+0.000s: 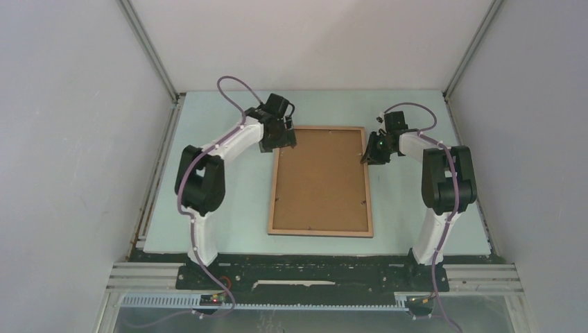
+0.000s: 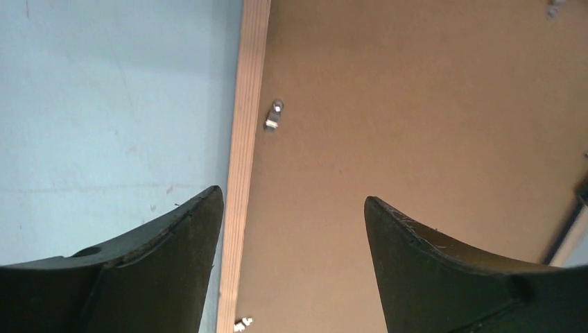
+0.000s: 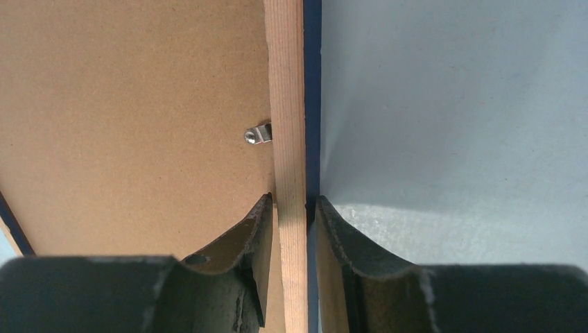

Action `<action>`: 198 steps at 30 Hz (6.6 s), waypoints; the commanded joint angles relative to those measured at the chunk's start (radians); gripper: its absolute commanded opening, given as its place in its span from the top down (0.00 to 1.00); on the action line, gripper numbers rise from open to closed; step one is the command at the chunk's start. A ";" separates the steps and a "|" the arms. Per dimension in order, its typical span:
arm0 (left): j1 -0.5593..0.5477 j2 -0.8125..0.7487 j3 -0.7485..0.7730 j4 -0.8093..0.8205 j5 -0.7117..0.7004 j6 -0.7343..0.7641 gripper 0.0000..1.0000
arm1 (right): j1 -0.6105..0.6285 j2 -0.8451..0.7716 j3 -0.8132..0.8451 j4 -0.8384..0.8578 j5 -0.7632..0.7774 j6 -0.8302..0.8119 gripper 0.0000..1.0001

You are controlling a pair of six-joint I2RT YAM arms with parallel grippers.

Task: Put the photo into the frame
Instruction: Install the photo frame at the center of the board.

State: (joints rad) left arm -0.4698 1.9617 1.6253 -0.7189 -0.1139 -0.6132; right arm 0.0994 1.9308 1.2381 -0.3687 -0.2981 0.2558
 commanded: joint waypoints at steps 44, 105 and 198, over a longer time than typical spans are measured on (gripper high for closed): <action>0.036 0.301 0.281 -0.115 -0.111 0.086 0.54 | -0.003 0.013 0.027 0.016 -0.063 0.010 0.67; 0.071 0.192 0.104 -0.070 -0.143 0.132 0.62 | 0.002 0.020 0.035 0.008 -0.071 0.005 0.68; 0.129 0.171 -0.014 0.081 -0.111 0.200 0.43 | 0.040 0.023 0.059 -0.019 -0.035 -0.021 0.60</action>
State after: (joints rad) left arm -0.3416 2.1078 1.5879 -0.6159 -0.1463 -0.4095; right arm 0.1371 1.9400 1.2598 -0.3847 -0.3412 0.2546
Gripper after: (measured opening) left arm 0.598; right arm 0.403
